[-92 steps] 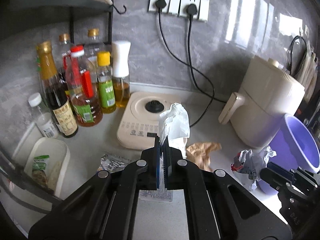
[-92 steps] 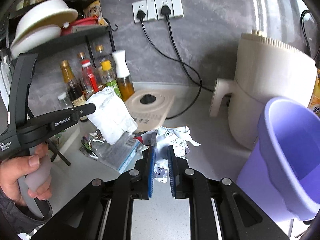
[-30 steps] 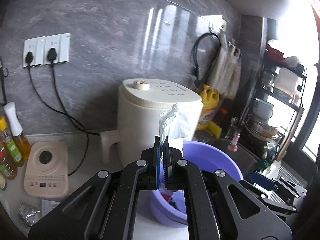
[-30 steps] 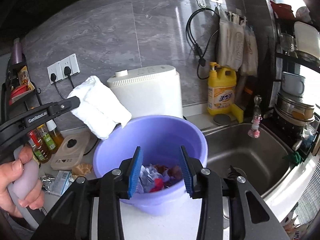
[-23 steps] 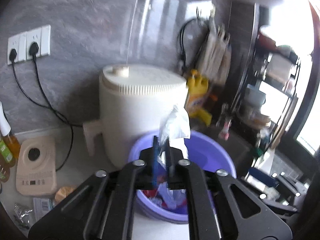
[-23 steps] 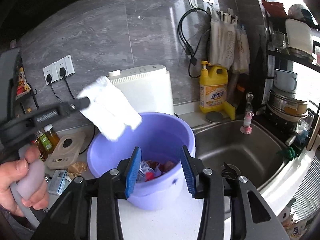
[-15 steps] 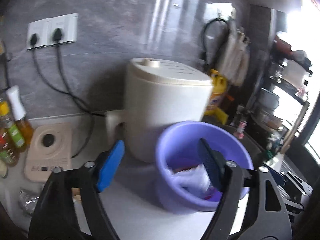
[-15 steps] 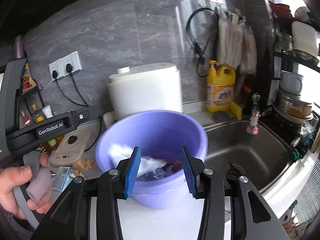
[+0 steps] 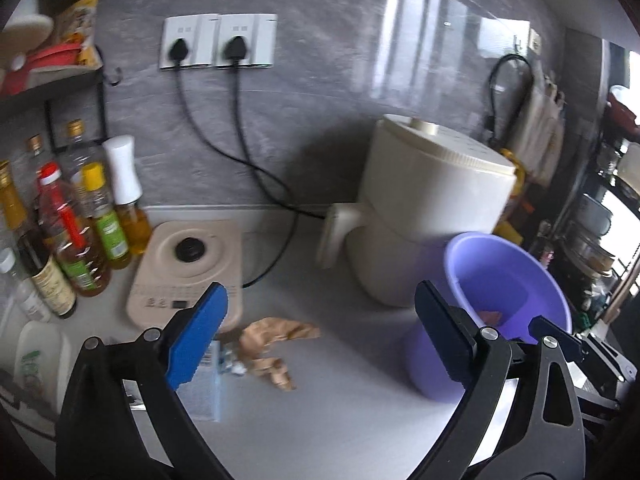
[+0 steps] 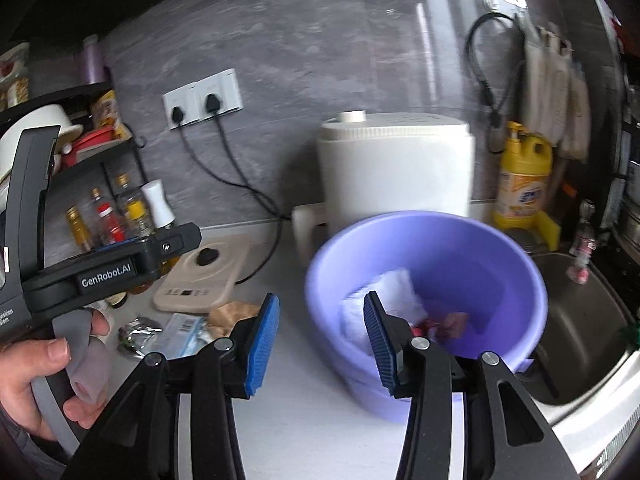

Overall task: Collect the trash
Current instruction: 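Move both open tools from the bucket back toward the trash pile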

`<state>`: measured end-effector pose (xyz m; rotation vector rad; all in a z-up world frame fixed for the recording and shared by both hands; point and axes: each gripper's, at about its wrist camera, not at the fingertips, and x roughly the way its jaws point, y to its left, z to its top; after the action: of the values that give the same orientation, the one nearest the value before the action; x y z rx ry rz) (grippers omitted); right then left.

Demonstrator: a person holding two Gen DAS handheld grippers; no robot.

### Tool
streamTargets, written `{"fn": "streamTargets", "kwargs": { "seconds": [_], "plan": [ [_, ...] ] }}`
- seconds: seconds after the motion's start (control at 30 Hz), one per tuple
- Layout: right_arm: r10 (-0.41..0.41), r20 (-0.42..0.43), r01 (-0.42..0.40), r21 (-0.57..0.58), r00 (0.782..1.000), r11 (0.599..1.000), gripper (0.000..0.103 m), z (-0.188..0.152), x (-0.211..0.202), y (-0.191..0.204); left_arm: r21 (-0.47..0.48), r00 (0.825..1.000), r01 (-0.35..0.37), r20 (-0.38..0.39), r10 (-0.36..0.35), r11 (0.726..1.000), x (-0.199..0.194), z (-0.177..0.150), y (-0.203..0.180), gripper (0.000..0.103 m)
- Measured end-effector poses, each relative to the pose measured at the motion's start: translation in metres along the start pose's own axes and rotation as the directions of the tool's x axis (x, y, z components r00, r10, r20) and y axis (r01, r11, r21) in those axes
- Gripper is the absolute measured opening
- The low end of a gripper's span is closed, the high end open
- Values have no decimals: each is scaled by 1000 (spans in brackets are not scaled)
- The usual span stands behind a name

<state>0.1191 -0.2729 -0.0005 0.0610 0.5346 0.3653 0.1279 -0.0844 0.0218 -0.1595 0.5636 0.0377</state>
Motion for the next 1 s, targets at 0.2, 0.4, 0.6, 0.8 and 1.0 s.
{"fn": "streamTargets", "kwargs": {
  "seconds": [0.2, 0.4, 0.6, 0.8, 1.0],
  "plan": [
    [65, -22, -66, -33, 998, 997, 48, -2, 13, 26, -32, 998, -64, -10, 64, 997, -7, -8, 29, 94],
    [134, -40, -136, -71, 990, 988, 50, -1, 25, 49, -67, 991, -136, -22, 135, 988, -17, -18, 56, 94],
    [197, -66, -202, -98, 978, 974, 53, -1, 36, 63, -98, 977, -215, -21, 214, 972, -28, -24, 74, 94],
    [262, -101, -275, -149, 960, 950, 55, 0, 47, 82, -149, 962, -274, -39, 271, 950, -36, -37, 88, 94],
    [314, -135, -335, -179, 940, 925, 56, -2, 58, 96, -174, 944, -330, -63, 324, 928, -41, -49, 100, 94]
  ]
}}
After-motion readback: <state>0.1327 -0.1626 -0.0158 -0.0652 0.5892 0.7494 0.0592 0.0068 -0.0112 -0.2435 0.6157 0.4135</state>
